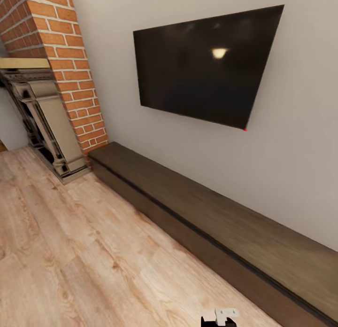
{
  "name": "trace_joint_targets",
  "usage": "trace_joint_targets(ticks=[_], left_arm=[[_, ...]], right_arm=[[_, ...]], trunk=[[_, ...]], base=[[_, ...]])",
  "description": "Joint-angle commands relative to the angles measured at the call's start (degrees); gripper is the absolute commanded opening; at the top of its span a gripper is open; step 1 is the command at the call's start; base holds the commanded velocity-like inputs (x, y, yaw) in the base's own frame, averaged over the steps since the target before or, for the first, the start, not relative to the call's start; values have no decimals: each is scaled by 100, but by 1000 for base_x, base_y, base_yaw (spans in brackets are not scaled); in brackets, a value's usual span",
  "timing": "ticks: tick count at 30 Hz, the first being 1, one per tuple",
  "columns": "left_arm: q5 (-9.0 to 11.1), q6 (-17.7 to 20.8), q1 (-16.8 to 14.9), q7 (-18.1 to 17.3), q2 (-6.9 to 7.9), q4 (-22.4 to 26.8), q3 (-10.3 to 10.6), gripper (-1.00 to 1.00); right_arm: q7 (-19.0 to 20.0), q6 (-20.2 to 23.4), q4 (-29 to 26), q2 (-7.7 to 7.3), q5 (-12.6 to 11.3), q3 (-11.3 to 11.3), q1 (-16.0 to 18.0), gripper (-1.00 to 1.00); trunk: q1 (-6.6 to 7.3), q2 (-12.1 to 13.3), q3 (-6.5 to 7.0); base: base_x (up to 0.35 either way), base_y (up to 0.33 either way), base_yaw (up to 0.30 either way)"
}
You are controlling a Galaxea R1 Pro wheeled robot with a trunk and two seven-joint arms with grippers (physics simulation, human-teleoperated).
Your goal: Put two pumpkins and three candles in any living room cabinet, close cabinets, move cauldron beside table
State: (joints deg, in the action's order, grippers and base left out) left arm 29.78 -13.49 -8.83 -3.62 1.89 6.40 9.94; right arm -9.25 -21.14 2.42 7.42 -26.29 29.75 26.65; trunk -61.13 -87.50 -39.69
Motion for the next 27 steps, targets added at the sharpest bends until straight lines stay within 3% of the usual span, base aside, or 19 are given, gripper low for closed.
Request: trace_joint_targets(ticks=[1, 8, 27], left_arm=[[63, -21, -5, -24, 5, -13, 42, 100], [77, -22, -5, -24, 9, -39, 35, 100], [80, -22, -5, -24, -20, -60, 42, 100]], right_arm=[[-6, -48, 22, 5, -41, 49, 4, 100], [-6, -78, 27, 5, -43, 48, -2, 100], [-6, -83, 31, 5, -37, 49, -2, 100]], trunk=[[-3, -2, -5], [-3, -2, -5], [-3, -2, -5]], base=[[328, 31, 140], [273, 162, 102], [141, 254, 268]])
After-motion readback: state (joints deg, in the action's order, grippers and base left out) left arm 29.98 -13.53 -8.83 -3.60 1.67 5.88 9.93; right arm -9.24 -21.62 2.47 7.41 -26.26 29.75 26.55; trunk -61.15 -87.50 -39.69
